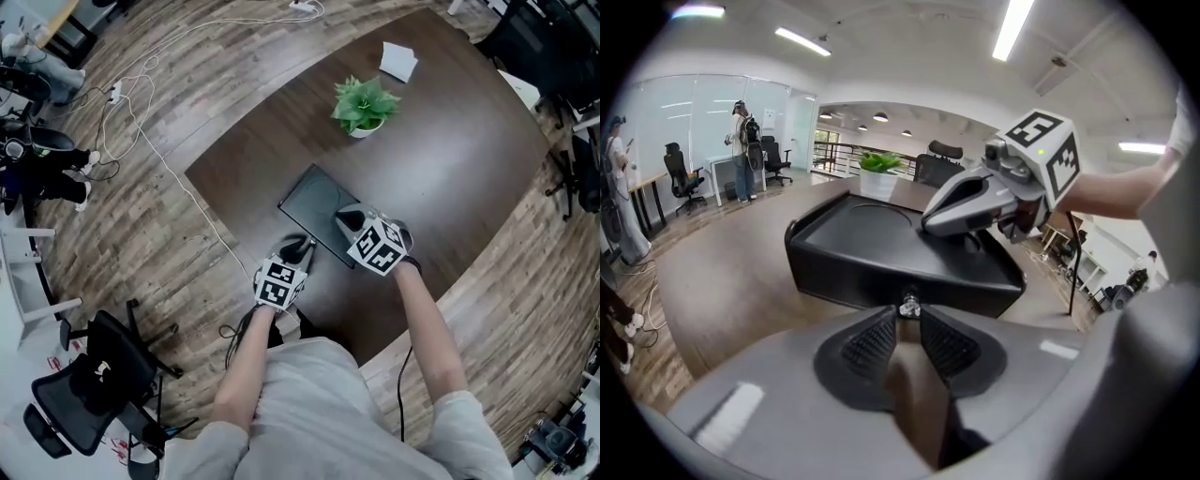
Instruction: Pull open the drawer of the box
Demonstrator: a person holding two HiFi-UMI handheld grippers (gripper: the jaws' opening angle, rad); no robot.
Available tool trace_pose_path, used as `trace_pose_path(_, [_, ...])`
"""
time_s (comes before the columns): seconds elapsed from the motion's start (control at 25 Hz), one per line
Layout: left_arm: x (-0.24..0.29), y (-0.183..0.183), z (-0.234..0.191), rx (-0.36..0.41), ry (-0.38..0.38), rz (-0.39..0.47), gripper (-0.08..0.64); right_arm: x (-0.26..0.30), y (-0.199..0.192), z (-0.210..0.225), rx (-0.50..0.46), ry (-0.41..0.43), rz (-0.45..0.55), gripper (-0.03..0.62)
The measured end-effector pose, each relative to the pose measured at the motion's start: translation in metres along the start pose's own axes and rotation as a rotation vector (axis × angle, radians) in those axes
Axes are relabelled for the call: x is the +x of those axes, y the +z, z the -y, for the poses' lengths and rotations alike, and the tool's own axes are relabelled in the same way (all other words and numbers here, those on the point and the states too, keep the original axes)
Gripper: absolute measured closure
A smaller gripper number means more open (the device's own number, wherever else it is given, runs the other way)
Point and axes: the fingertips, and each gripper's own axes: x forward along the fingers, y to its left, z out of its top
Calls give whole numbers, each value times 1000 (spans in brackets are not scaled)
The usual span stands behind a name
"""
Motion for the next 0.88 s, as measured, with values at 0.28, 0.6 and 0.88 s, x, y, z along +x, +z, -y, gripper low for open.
trace_pose_path(0.28, [15,-1,5,38,5,-30,419,1,0,0,-4,-3,3,594])
trace_pose_path(0.6, [20,5,8,57,26,-39,422,1,0,0,9,-15,6,594])
trace_pose_path(0.88, [22,6,8,92,34,-30,428,2,0,1,20,-28,7,594])
